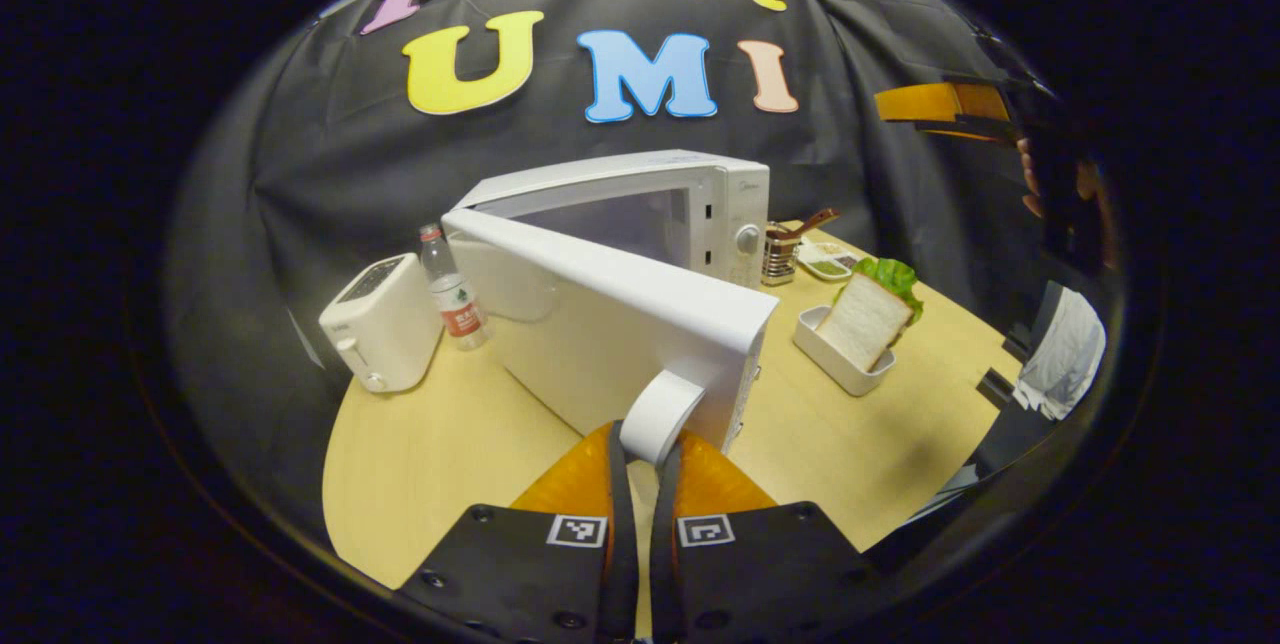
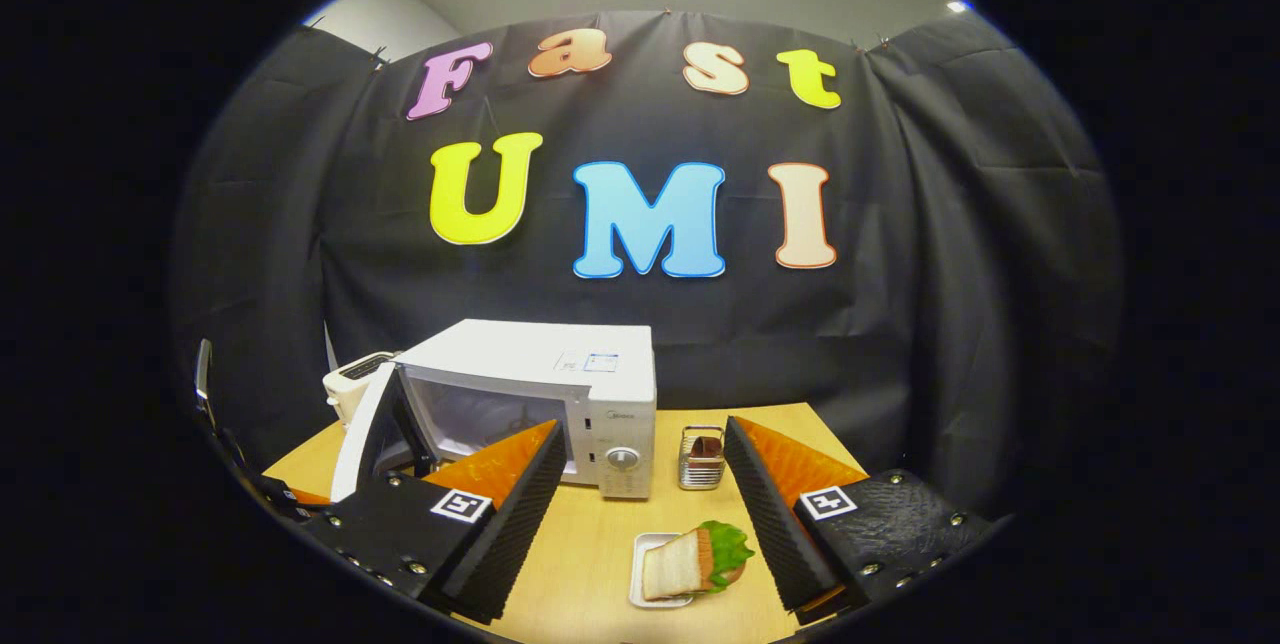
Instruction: Open the microwave oven with the left hand, put the food in, and close the microwave oven.
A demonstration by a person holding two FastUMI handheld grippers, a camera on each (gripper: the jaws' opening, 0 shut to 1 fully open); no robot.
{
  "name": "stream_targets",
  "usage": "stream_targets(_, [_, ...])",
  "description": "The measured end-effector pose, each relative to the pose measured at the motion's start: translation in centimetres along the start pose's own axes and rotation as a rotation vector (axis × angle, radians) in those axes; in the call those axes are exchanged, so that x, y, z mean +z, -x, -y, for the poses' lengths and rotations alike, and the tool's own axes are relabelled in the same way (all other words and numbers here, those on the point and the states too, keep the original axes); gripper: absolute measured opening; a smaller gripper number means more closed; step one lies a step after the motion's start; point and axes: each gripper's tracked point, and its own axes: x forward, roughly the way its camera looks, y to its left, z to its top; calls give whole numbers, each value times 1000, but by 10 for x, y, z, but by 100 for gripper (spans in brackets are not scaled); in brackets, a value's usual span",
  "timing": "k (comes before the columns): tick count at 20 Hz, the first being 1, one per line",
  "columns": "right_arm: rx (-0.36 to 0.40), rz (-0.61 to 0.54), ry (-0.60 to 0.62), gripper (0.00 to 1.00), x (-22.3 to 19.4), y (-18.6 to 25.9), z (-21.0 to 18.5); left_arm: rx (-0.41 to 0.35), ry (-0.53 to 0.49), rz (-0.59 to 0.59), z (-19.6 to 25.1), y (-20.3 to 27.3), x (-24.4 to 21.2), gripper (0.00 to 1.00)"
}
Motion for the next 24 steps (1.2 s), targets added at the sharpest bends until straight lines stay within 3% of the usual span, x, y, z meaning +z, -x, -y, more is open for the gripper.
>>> stream_targets(8, [-46, -3, 4, 96, -3, 4, -25, 67, 21, -29, -94, 45, -39, 12])
stream_targets(11, [-92, -16, 44, 96, -6, 4, -11, 100, 14, -31, -126, 52, -46, 12])
stream_targets(15, [-101, -46, 49, 96, -12, -3, 12, 85, 61, -12, -150, 58, -53, 12])
stream_targets(19, [-53, -115, 16, 96, -32, -16, 31, 53, 87, 1, -156, 61, -55, 11])
stream_targets(22, [-32, -192, -11, 96, -55, -32, 54, 62, 150, 7, -161, 62, -59, 21])
stream_targets(24, [-14, -269, -24, 96, -81, -41, 67, 111, 191, 6, -170, 74, -73, 27])
